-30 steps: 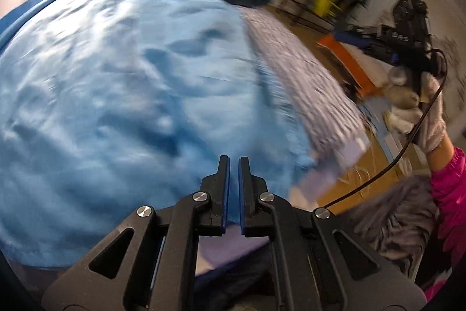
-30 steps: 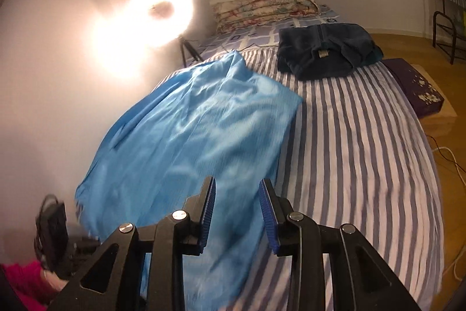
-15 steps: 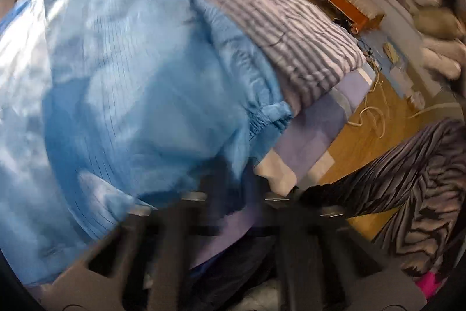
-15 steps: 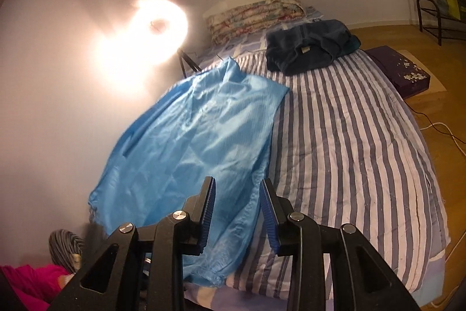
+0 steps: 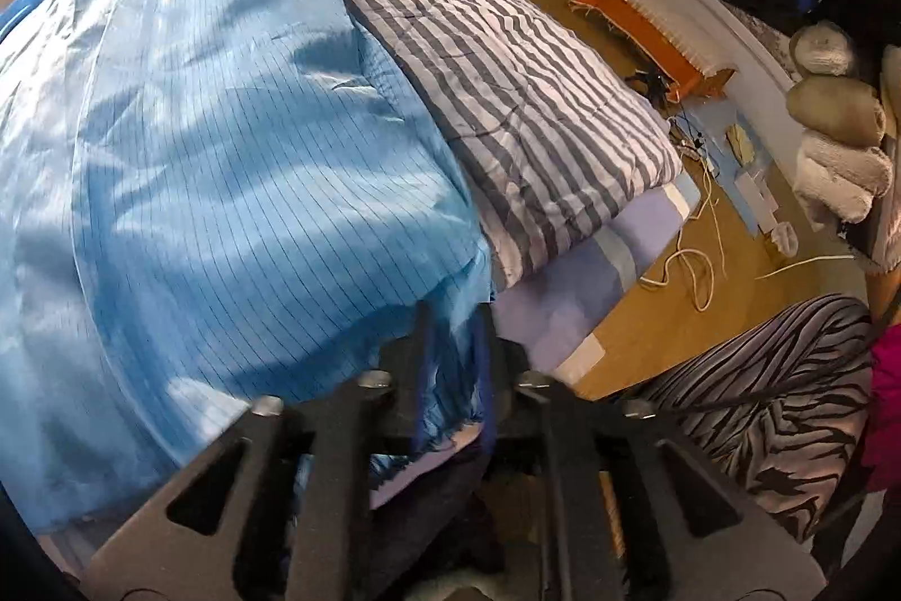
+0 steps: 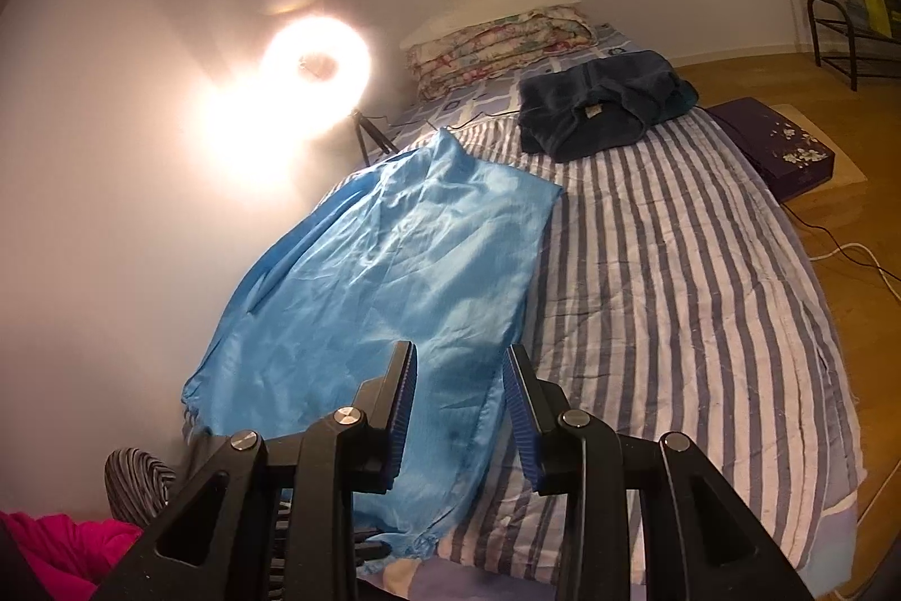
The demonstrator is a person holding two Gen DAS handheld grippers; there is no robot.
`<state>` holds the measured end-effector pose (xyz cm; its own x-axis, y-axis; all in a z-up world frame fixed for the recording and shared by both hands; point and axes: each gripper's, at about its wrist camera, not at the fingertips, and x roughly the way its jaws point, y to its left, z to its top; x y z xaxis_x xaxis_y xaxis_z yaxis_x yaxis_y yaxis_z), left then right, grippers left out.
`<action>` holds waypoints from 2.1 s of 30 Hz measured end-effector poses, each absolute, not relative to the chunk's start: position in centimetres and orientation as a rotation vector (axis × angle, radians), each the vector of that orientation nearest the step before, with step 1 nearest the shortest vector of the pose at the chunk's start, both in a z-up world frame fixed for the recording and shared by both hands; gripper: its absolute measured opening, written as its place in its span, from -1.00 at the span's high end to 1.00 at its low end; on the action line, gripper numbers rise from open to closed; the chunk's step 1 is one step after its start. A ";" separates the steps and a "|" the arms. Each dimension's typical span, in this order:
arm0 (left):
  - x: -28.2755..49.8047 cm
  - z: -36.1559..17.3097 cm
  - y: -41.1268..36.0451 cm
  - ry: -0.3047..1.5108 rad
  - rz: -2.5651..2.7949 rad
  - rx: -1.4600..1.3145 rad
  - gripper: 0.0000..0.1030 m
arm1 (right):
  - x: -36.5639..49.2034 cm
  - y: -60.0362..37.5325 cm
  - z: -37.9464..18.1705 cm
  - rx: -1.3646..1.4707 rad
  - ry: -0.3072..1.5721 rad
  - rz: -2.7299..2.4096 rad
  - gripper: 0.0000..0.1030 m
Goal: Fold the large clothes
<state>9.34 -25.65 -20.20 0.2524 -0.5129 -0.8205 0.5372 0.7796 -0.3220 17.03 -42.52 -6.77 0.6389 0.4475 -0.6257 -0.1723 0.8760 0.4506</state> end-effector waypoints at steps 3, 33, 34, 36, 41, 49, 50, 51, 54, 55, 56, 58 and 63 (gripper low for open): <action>8.1 -18.9 -26.1 1.019 -0.707 0.072 -0.08 | 16.9 -43.3 -6.7 0.392 0.795 0.368 0.34; 11.8 -19.4 -25.2 1.060 -0.656 -0.156 0.85 | 24.1 -46.1 -12.1 0.625 0.893 0.349 -0.23; 11.5 -19.0 -24.9 1.047 -0.655 -0.164 0.85 | 25.4 -45.9 -12.9 0.628 0.909 0.336 -0.23; 11.3 -18.2 -24.4 1.025 -0.655 -0.178 0.85 | 27.9 -45.4 -14.4 0.625 0.935 0.306 -0.23; 11.1 -17.6 -23.0 1.015 -0.656 -0.236 0.85 | 32.7 -43.7 -17.4 0.667 0.989 0.277 -0.22; 11.0 -17.0 -21.9 1.004 -0.659 -0.301 0.85 | 36.9 -39.8 -20.0 0.606 1.070 0.279 -0.06; 11.1 -17.0 -21.6 1.001 -0.657 -0.308 0.85 | 37.2 -39.6 -20.4 0.607 1.080 0.271 0.00; 11.3 -17.0 -21.3 0.999 -0.655 -0.321 0.85 | 37.6 -39.4 -20.9 0.618 1.096 0.261 0.10; 11.2 -16.8 -20.8 0.998 -0.661 -0.357 0.85 | 38.4 -39.0 -22.0 0.669 1.122 0.258 0.47; 11.2 -16.6 -20.6 0.996 -0.664 -0.368 0.85 | 38.6 -38.7 -22.1 0.666 1.133 0.260 0.74; 11.1 -16.5 -20.3 0.993 -0.669 -0.382 0.85 | 38.8 -38.3 -22.0 0.648 1.144 0.256 0.84; 11.0 -16.1 -19.5 0.984 -0.671 -0.407 0.85 | 39.0 -37.3 -21.2 0.581 1.146 0.238 0.99; 11.0 -15.5 -16.4 0.958 -0.651 -0.504 0.85 | 39.5 -34.0 -17.9 0.471 1.099 0.237 1.00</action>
<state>11.02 -16.42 -15.48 0.4140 -0.7021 -0.5793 0.2802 0.7038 -0.6528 39.55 -34.05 -17.88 0.4422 0.4109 -0.7973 0.0456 0.8774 0.4775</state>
